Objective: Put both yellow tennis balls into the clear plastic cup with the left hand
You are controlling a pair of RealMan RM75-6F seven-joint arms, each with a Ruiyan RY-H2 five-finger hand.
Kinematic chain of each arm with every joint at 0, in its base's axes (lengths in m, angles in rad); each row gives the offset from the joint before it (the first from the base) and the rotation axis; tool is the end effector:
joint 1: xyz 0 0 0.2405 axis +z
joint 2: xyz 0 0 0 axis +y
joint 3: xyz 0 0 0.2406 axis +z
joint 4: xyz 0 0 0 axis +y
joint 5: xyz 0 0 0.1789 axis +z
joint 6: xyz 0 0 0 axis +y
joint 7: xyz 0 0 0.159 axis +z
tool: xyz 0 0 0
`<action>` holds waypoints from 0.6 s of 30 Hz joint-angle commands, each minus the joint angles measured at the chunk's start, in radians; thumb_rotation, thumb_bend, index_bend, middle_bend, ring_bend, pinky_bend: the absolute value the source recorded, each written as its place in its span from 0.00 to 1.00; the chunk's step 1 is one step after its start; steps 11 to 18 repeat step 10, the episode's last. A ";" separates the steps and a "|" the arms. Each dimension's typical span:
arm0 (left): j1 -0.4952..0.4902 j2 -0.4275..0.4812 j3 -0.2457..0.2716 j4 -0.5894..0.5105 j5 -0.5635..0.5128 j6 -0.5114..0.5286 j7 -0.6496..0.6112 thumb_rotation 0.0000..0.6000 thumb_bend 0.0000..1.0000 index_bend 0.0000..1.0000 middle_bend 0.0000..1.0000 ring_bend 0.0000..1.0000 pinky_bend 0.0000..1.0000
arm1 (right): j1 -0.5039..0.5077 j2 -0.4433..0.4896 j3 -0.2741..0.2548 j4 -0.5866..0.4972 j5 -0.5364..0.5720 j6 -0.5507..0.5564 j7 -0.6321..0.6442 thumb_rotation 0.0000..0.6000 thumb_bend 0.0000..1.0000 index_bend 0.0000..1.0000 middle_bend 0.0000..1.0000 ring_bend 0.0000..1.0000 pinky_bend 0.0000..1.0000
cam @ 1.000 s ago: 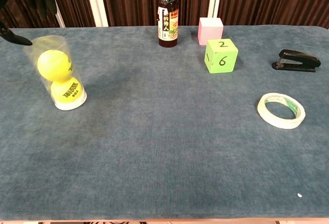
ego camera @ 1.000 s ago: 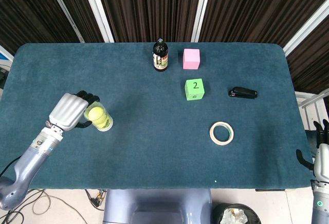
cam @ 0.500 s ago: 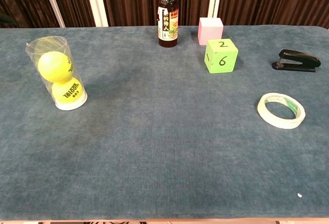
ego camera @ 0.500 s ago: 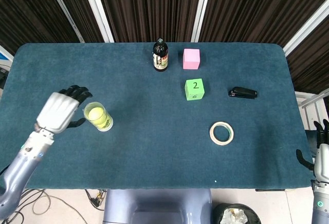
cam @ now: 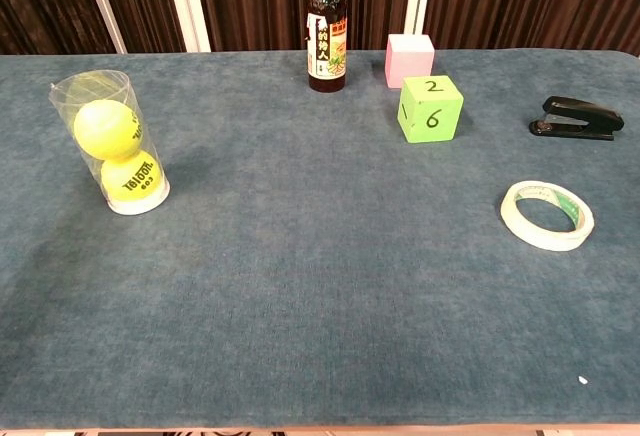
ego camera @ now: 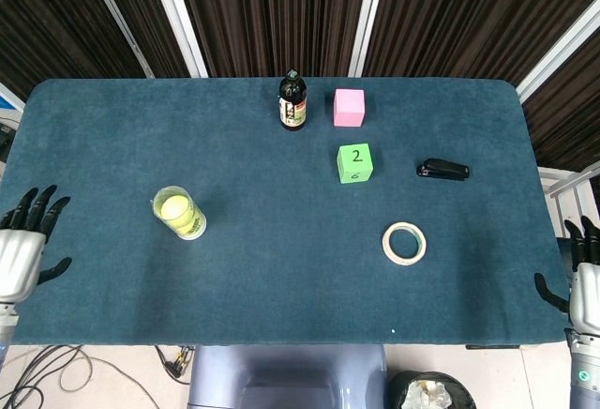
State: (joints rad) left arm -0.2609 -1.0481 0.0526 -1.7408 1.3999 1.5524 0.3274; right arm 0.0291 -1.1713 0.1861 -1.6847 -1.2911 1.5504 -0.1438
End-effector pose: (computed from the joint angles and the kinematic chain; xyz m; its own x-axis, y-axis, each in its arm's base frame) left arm -0.2526 0.2194 0.1924 0.6300 -0.0403 0.7756 0.7736 -0.0548 -0.6313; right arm -0.2973 -0.1933 0.2007 0.3993 0.1384 0.9063 -0.9003 0.2460 0.3590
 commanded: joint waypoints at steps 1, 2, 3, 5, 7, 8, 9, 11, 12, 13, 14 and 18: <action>0.047 -0.036 0.027 0.082 -0.007 -0.009 -0.094 1.00 0.10 0.14 0.03 0.03 0.27 | 0.007 0.011 -0.018 0.015 -0.043 -0.014 0.025 1.00 0.35 0.11 0.03 0.06 0.01; 0.050 -0.042 0.028 0.099 -0.008 -0.017 -0.103 1.00 0.10 0.14 0.03 0.03 0.27 | 0.011 0.015 -0.026 0.022 -0.063 -0.019 0.034 1.00 0.35 0.11 0.03 0.06 0.01; 0.054 -0.051 0.030 0.121 -0.011 -0.027 -0.115 1.00 0.10 0.14 0.02 0.02 0.26 | 0.014 0.018 -0.036 0.034 -0.087 -0.023 0.048 1.00 0.35 0.11 0.03 0.06 0.01; 0.056 -0.061 0.025 0.141 -0.015 -0.037 -0.128 1.00 0.10 0.14 0.02 0.02 0.26 | 0.018 0.021 -0.047 0.048 -0.118 -0.026 0.061 1.00 0.35 0.11 0.03 0.06 0.01; 0.059 -0.068 0.016 0.154 -0.014 -0.036 -0.142 1.00 0.10 0.14 0.02 0.01 0.25 | 0.020 0.021 -0.053 0.059 -0.134 -0.025 0.069 1.00 0.35 0.11 0.03 0.06 0.01; 0.060 -0.071 0.010 0.159 -0.011 -0.032 -0.146 1.00 0.10 0.14 0.02 0.01 0.25 | 0.020 0.021 -0.056 0.062 -0.139 -0.026 0.073 1.00 0.35 0.11 0.03 0.06 0.01; 0.061 -0.074 0.006 0.164 -0.008 -0.028 -0.147 1.00 0.10 0.14 0.02 0.01 0.25 | 0.021 0.021 -0.058 0.065 -0.143 -0.027 0.076 1.00 0.35 0.11 0.03 0.06 0.01; 0.062 -0.076 0.003 0.168 -0.004 -0.025 -0.145 1.00 0.10 0.14 0.02 0.01 0.25 | 0.021 0.022 -0.059 0.066 -0.145 -0.028 0.078 1.00 0.34 0.11 0.03 0.06 0.01; 0.062 -0.076 0.003 0.168 -0.004 -0.025 -0.145 1.00 0.10 0.14 0.02 0.01 0.25 | 0.021 0.022 -0.059 0.066 -0.145 -0.028 0.078 1.00 0.34 0.11 0.03 0.06 0.01; 0.062 -0.076 0.003 0.168 -0.004 -0.025 -0.145 1.00 0.10 0.14 0.02 0.01 0.25 | 0.021 0.022 -0.059 0.066 -0.145 -0.028 0.078 1.00 0.34 0.11 0.03 0.06 0.01; 0.062 -0.076 0.003 0.168 -0.004 -0.025 -0.145 1.00 0.10 0.14 0.02 0.01 0.25 | 0.021 0.022 -0.059 0.066 -0.145 -0.028 0.078 1.00 0.34 0.11 0.03 0.06 0.01; 0.062 -0.076 0.003 0.168 -0.004 -0.025 -0.145 1.00 0.10 0.14 0.02 0.01 0.25 | 0.021 0.022 -0.059 0.066 -0.145 -0.028 0.078 1.00 0.34 0.11 0.03 0.06 0.01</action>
